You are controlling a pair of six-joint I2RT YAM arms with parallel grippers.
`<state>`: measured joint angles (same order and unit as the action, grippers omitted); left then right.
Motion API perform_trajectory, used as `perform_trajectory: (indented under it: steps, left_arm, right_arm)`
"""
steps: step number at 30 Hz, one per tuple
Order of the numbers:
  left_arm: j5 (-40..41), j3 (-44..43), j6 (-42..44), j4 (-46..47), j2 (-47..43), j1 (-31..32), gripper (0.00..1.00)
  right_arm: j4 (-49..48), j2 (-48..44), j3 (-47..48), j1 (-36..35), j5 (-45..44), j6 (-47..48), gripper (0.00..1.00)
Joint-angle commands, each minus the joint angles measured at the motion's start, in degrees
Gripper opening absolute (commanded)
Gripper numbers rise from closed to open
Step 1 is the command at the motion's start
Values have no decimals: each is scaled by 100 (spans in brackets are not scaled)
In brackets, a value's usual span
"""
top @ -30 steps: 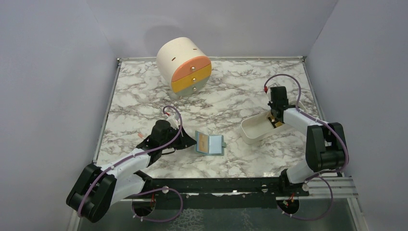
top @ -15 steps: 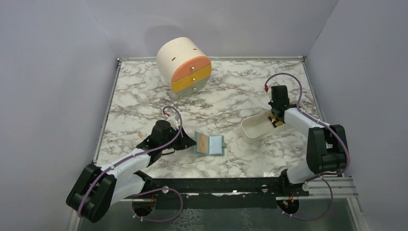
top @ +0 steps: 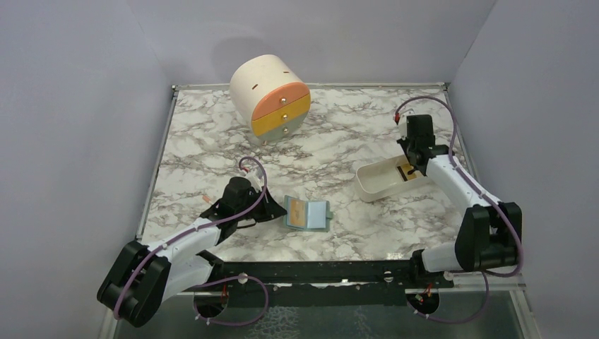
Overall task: Put the credit cards into the card holder
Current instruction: Pick up the credit card from the storage box.
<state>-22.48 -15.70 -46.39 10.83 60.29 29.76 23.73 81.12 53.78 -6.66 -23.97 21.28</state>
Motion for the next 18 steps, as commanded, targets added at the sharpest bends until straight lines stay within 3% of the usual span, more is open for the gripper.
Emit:
perform_trajectory:
  steps: [1, 6, 13, 18]
  left_arm:
    - [230, -31, -107, -32, -150, 13, 0]
    - [319, 93, -169, 19, -53, 14, 0]
    - [562, 72, -293, -345, -171, 15, 23]
    - [965, -85, -252, -898, -449, 12, 38]
  right_arm:
    - [454, -411, 384, 24, 749, -434, 1]
    - [584, -687, 642, -68, 1330, -1072, 1]
    - [114, -1237, 401, -773, 1929, -1705, 1]
    - [51, -989, 735, -1602, 1563, -2095, 1]
